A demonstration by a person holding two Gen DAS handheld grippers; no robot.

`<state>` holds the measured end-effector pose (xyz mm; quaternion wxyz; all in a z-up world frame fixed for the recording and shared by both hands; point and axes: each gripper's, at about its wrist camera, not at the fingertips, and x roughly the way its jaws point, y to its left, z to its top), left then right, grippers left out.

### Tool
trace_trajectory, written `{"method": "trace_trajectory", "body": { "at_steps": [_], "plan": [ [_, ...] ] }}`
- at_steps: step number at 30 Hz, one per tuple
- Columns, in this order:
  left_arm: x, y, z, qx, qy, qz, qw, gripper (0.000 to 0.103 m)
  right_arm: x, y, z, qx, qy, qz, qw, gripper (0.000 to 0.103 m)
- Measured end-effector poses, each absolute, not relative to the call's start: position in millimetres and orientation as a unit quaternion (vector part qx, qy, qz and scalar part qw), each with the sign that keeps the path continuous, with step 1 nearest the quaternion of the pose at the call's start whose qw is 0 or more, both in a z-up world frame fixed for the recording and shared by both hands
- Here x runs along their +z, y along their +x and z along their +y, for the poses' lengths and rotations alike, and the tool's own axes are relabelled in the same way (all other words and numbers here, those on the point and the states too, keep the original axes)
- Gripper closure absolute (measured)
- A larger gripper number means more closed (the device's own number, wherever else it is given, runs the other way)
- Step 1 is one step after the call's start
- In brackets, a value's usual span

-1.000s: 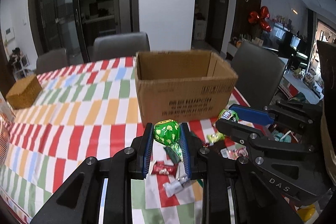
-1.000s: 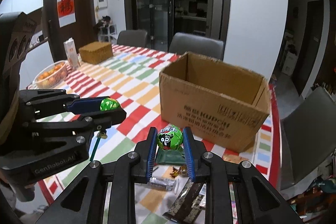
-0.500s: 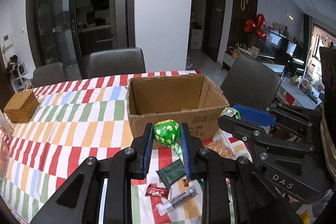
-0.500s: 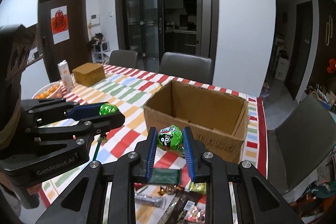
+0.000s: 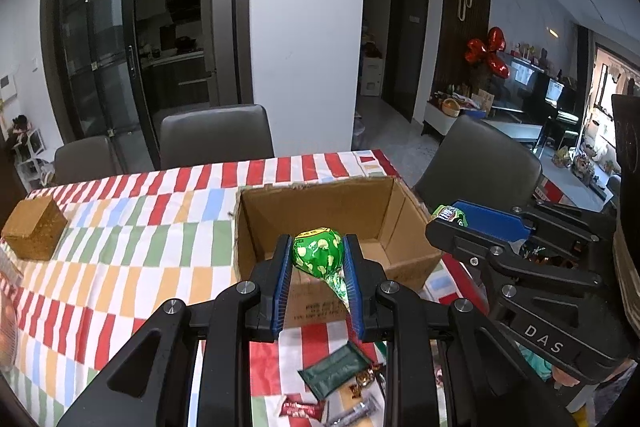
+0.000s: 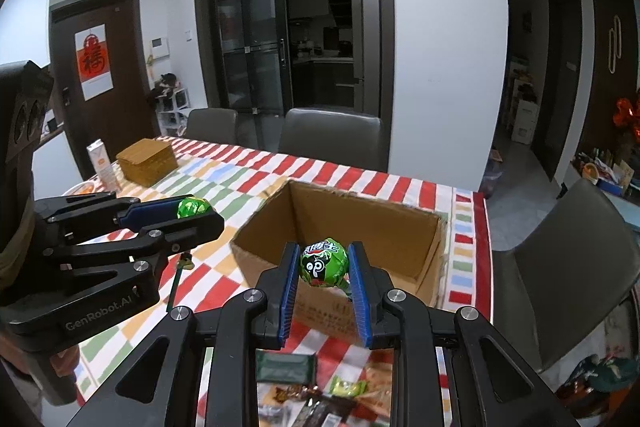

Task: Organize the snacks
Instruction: 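Carry the lollipop and green candy over the cardboard box, then open both tools to drop the lollipop and candy into the box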

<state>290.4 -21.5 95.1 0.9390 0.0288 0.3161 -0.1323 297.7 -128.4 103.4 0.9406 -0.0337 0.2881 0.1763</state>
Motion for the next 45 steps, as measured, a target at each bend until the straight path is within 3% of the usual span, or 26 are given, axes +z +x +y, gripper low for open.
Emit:
{"method": "trace_trajectory", "body": {
  "at_steps": [25, 26, 27, 28, 29, 31, 45],
  "plan": [
    [57, 397, -24, -0.117, 0.013, 0.379, 0.918, 0.077, 74, 392, -127, 0.142, -0.032, 0.353, 0.924, 0.077],
    [57, 397, -24, -0.111, 0.015, 0.377, 0.920, 0.070, 73, 393, -127, 0.141, -0.033, 0.352, 0.925, 0.077],
    [58, 397, -25, -0.102, 0.018, 0.374, 0.921, 0.055, 73, 392, -127, 0.138, -0.035, 0.350, 0.926, 0.076],
    [58, 395, -24, -0.092, 0.020, 0.370, 0.924, 0.050, 73, 391, -127, 0.128, -0.040, 0.345, 0.929, 0.074],
    [59, 392, -22, -0.085, 0.021, 0.365, 0.927, 0.047, 73, 390, -126, 0.120, -0.044, 0.342, 0.931, 0.063],
    [62, 385, -21, -0.076, 0.028, 0.359, 0.930, 0.047, 77, 383, -126, 0.106, -0.052, 0.329, 0.937, 0.053],
    [81, 298, -15, -0.088, 0.047, 0.312, 0.945, 0.041, 88, 311, -131, 0.130, -0.055, 0.294, 0.945, 0.047]
  ]
}}
